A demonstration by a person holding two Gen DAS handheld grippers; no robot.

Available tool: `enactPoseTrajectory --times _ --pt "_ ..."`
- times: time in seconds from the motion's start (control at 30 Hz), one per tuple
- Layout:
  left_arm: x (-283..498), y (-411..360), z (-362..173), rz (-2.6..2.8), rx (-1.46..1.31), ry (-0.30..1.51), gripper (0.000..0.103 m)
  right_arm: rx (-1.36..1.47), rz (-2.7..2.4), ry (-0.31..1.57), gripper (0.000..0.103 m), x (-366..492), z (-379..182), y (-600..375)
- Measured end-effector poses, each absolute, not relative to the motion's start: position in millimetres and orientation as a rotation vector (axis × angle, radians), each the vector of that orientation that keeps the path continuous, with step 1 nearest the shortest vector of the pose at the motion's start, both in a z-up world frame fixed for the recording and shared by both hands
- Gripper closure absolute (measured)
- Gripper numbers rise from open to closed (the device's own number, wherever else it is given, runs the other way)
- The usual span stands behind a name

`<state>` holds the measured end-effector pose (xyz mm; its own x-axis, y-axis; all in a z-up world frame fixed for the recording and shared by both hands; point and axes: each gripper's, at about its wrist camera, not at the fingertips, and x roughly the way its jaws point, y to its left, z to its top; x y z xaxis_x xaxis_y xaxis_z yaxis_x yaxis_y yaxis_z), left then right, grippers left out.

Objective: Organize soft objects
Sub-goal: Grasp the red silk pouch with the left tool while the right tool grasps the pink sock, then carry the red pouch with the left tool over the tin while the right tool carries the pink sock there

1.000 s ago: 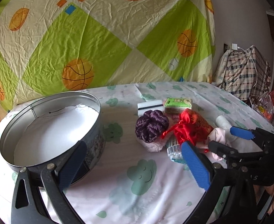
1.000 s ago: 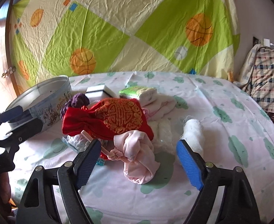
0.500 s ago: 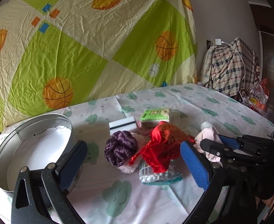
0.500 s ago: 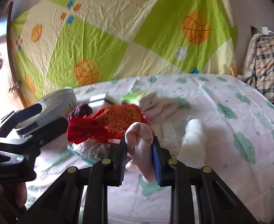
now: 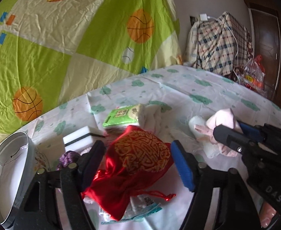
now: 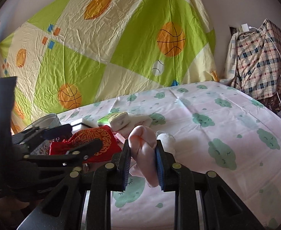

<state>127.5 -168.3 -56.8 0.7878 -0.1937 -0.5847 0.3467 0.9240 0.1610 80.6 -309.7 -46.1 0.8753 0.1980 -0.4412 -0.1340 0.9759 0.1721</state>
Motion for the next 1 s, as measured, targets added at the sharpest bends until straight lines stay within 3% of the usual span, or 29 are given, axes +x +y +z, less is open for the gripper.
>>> enactPoseTrajectory --times 0.2,0.27,0.33,0.5,1.0 --pt "139.5 -164.0 -66.1 -0.288 0.242 0.665 0.031 0.126 0.186 0.477 0.077 80.7 -47.0 -307.7" --pt "140.0 -165.5 -67.6 -0.292 0.250 0.676 0.038 0.117 0.186 0.474 0.077 80.0 -47.2 -306.3" --pt "142.1 -166.2 -69.2 -0.295 0.254 0.686 0.056 0.114 0.188 0.474 0.077 80.2 -47.5 -306.6" --pt "142.2 -165.4 -68.9 -0.311 0.245 0.689 0.070 0.106 0.192 0.473 0.077 79.8 -47.6 -305.8" --pt "122.2 -150.9 -49.9 -0.268 0.193 0.519 0.073 0.082 0.188 0.446 0.077 74.5 -46.6 -301.8"
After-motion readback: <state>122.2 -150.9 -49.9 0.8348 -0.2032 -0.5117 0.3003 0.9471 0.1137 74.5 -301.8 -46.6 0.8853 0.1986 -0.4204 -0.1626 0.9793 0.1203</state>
